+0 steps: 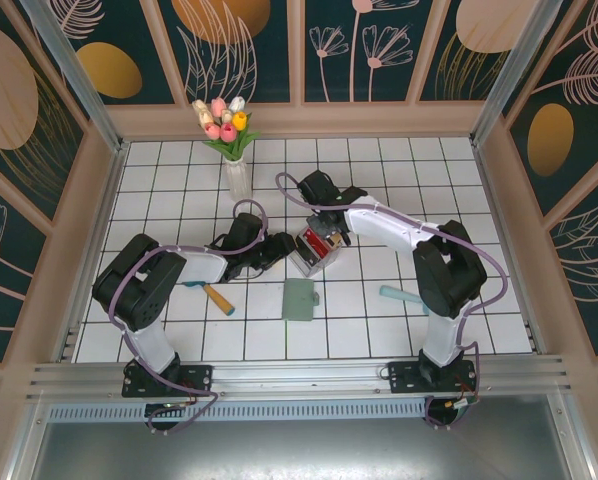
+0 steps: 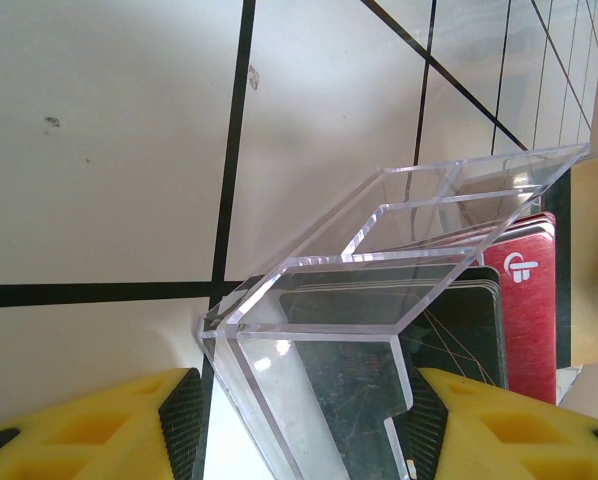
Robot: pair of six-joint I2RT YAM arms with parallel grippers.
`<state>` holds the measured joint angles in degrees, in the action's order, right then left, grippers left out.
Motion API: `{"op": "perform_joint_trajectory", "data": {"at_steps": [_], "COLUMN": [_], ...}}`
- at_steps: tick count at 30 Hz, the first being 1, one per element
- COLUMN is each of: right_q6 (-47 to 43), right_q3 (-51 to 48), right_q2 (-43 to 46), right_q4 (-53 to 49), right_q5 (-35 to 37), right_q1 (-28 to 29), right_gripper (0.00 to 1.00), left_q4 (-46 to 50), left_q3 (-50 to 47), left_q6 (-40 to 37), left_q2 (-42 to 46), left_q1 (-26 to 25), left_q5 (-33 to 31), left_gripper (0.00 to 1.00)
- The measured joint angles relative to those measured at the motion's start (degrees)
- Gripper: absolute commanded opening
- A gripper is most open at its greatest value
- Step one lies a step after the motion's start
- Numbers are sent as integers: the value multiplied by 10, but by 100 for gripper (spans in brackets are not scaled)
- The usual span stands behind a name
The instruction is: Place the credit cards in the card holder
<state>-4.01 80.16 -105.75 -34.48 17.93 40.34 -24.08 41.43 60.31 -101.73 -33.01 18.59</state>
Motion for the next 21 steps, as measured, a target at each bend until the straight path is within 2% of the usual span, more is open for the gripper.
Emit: {"op": "perform_joint_trajectory", "data": {"at_steps": [5, 12, 21], "right_q6": [-2, 5, 71], "right_q3": [2, 3, 3], "right_q2": [10, 18, 65], "right_q4": [-3, -7, -16], "right_q5": [-16, -45, -85], "right_q1": [1, 1, 1], "right_gripper": [0, 0, 0], "left_q4": [0, 1, 9], "left_q3": [1, 2, 2], "left_q6": [0, 0, -7], "left_q2": [0, -1, 10], "left_q1": [0, 0, -2], "left_q5": [0, 0, -5], "left_gripper": [58, 59, 66]}}
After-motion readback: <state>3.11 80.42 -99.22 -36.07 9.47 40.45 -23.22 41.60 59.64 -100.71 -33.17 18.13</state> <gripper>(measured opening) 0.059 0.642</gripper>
